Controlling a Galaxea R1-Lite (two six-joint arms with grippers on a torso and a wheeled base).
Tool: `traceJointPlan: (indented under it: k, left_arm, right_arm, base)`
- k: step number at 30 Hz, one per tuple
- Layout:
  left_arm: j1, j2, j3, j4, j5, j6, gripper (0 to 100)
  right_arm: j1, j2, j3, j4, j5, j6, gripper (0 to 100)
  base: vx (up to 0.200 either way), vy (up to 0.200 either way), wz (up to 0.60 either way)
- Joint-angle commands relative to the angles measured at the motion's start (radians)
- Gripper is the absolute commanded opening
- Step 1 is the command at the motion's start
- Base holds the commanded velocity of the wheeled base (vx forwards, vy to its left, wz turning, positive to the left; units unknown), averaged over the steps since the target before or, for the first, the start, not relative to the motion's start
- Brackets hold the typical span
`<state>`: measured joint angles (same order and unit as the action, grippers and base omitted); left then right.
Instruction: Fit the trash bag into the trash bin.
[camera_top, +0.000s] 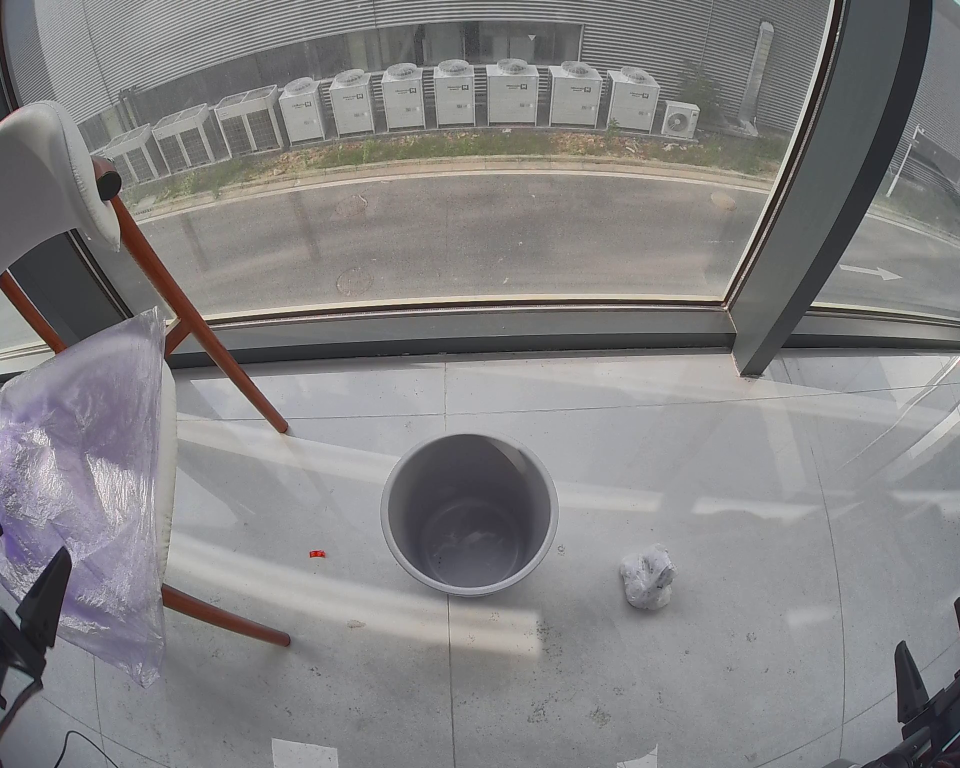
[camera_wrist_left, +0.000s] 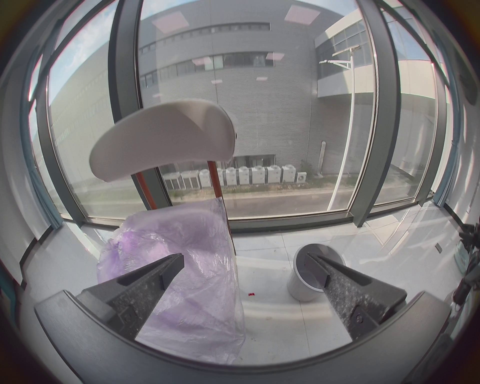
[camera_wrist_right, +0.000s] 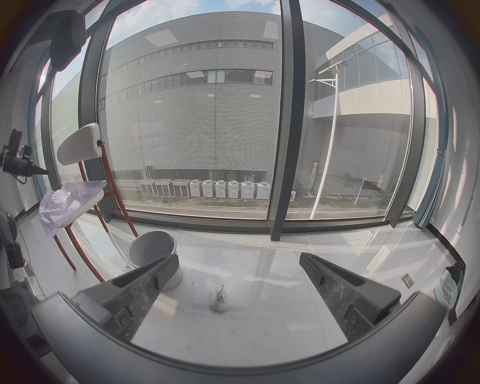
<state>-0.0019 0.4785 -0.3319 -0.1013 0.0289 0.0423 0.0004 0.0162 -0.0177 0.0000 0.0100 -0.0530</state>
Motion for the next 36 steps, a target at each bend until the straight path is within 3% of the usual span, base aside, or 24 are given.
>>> traceJointPlan:
  k: [1, 5, 18, 26, 33, 36]
  left_arm:
    - [0.008, 0.433, -0.191, -0.040, -0.014, -0.044, 100]
    - [0.008, 0.532, -0.231, -0.109, -0.020, -0.044, 100]
    - [0.013, 0.683, -0.272, -0.110, -0.055, -0.044, 100]
    - [0.059, 0.792, -0.308, -0.129, -0.055, 0.002, 100]
    - [0.111, 0.966, -0.357, -0.227, -0.060, 0.051, 100]
    - [0.137, 1.013, -0.378, -0.255, -0.099, 0.070, 100]
  right_arm:
    - [0.001, -0.013, 0.018, 0.000, 0.001, 0.001, 100]
    - [0.001, -0.013, 0.018, 0.000, 0.001, -0.001, 100]
    - [0.001, -0.013, 0.018, 0.000, 0.001, 0.001, 100]
    - [0.001, -0.013, 0.018, 0.000, 0.001, 0.004, 100]
    - [0.001, -0.013, 0.018, 0.000, 0.001, 0.010, 100]
    - [0.001, -0.013, 0.018, 0.000, -0.001, 0.010, 100]
  base:
    - [0.000, 0.000, 0.00]
    - [0.000, 0.000, 0.00]
    - [0.000, 0.000, 0.00]
    - [0.000, 0.000, 0.00]
    - [0.000, 0.000, 0.00]
    - [0.000, 0.000, 0.00]
